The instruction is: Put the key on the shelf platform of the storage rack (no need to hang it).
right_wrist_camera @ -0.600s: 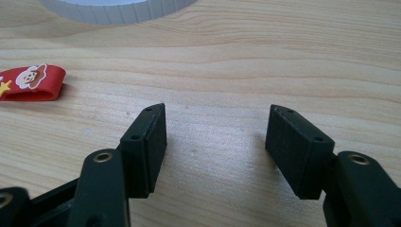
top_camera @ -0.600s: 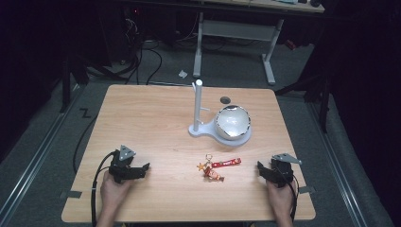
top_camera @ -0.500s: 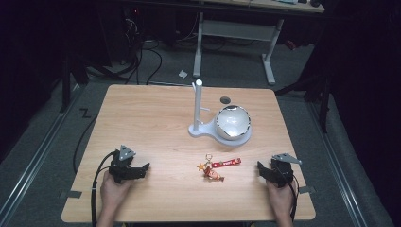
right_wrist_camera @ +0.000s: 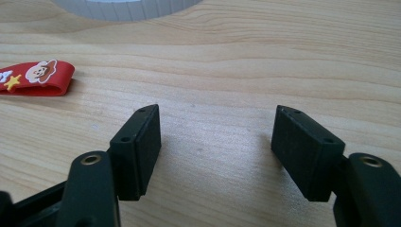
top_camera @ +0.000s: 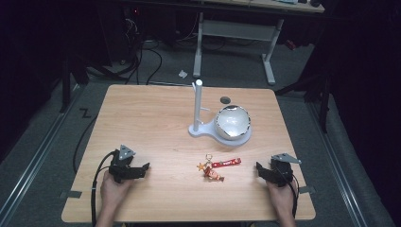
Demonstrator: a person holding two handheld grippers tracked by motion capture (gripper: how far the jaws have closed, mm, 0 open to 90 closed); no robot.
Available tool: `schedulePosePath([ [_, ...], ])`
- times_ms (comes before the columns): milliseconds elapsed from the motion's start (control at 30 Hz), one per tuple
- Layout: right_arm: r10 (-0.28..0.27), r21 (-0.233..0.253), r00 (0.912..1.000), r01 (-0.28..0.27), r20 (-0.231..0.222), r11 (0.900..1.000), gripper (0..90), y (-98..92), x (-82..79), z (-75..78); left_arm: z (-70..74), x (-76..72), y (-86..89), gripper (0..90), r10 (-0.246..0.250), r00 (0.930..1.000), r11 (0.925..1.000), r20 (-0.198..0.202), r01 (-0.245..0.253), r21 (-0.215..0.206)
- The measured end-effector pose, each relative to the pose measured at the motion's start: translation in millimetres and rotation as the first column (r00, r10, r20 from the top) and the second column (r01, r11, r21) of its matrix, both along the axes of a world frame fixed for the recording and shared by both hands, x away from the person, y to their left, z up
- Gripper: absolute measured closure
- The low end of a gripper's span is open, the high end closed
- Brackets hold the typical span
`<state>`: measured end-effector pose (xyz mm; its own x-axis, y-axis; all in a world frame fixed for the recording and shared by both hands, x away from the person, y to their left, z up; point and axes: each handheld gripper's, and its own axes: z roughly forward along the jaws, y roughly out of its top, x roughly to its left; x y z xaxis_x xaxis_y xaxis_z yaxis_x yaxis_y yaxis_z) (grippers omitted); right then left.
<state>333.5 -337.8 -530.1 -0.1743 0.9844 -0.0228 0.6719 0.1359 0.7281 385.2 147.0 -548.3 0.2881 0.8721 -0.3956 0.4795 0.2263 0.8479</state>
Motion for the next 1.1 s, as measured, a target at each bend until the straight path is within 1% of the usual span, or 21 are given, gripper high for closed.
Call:
schedulePosePath([
  [33,-0.002,0.006,1.0000,0.002,-0.004,1.000,33.8,0.2,-0.4,0.1,0.1,0.0,0.1,17.5,-0.001,1.0000,1.0000,-0.002,0.001,-0.001],
  [67,0.002,0.001,1.0000,-0.002,-0.001,1.000,33.8,-0.1,-0.1,0.0,0.0,0.0,0.0,17.5,0.000,1.0000,1.0000,0.000,0.000,0.000],
  [300,-0.001,0.006,0.9999,0.002,-0.015,1.000,35.8,0.7,-2.3,1.6,0.1,0.4,0.1,17.6,-0.002,1.0000,1.0000,-0.001,0.002,-0.002],
  [333,0.001,0.005,0.9999,-0.001,-0.012,1.000,36.1,0.2,-2.5,1.4,0.1,0.4,0.1,17.7,-0.002,1.0000,1.0000,-0.001,0.002,-0.002],
  [500,-0.002,0.019,0.9999,0.002,-0.014,1.000,36.8,-1.2,-4.2,2.0,0.0,0.6,-0.6,17.9,0.006,1.0000,1.0000,0.001,-0.006,-0.002],
  [533,0.000,0.022,0.9999,0.001,-0.013,1.000,37.2,-1.3,-4.7,2.3,0.0,0.6,-0.7,18.3,0.008,1.0000,1.0000,0.002,-0.008,-0.004],
  [600,0.012,0.028,0.9999,-0.012,0.006,1.000,38.0,-0.4,-8.5,5.6,0.3,0.6,-0.3,20.2,0.017,0.9998,0.9998,0.003,-0.017,-0.004],
  [667,0.012,0.034,0.9999,-0.012,0.010,0.999,38.3,-0.2,-9.6,6.6,0.3,0.9,-0.1,20.3,0.022,0.9998,0.9998,0.003,-0.022,-0.004],
  [733,0.029,0.046,0.9994,-0.030,0.019,0.998,39.3,1.4,-13.3,9.6,0.2,1.0,0.1,20.3,0.025,0.9997,0.9997,0.002,-0.025,-0.001],
  [800,0.036,0.047,0.9992,-0.037,0.020,0.998,39.7,2.2,-14.2,10.3,0.2,1.0,0.2,20.3,0.025,0.9997,0.9997,0.002,-0.025,-0.001],
  [833,0.055,0.051,0.9981,-0.057,0.026,0.997,40.6,4.8,-16.4,12.2,0.2,1.1,0.2,20.3,0.025,0.9997,0.9997,0.002,-0.025,-0.001],
  [867,0.061,0.055,0.9977,-0.062,0.028,0.997,41.1,7.2,-17.7,13.0,0.2,1.0,0.3,20.3,0.024,0.9997,0.9997,0.002,-0.024,0.000],
  [1000,0.092,0.048,0.9950,-0.094,0.040,0.994,42.9,15.4,-20.6,14.5,0.2,0.9,0.2,20.1,0.024,0.9997,0.9997,0.003,-0.024,0.001],
  [1067,0.109,0.054,0.9930,-0.112,0.045,0.992,43.4,18.8,-21.0,15.6,0.1,1.4,0.2,19.3,0.030,0.9995,0.9995,0.001,-0.030,0.001],
  [1100,0.115,0.067,0.9925,-0.117,0.043,0.991,43.8,21.8,-22.0,16.8,0.1,1.4,0.2,19.1,0.030,0.9995,0.9995,0.001,-0.030,0.001],
])
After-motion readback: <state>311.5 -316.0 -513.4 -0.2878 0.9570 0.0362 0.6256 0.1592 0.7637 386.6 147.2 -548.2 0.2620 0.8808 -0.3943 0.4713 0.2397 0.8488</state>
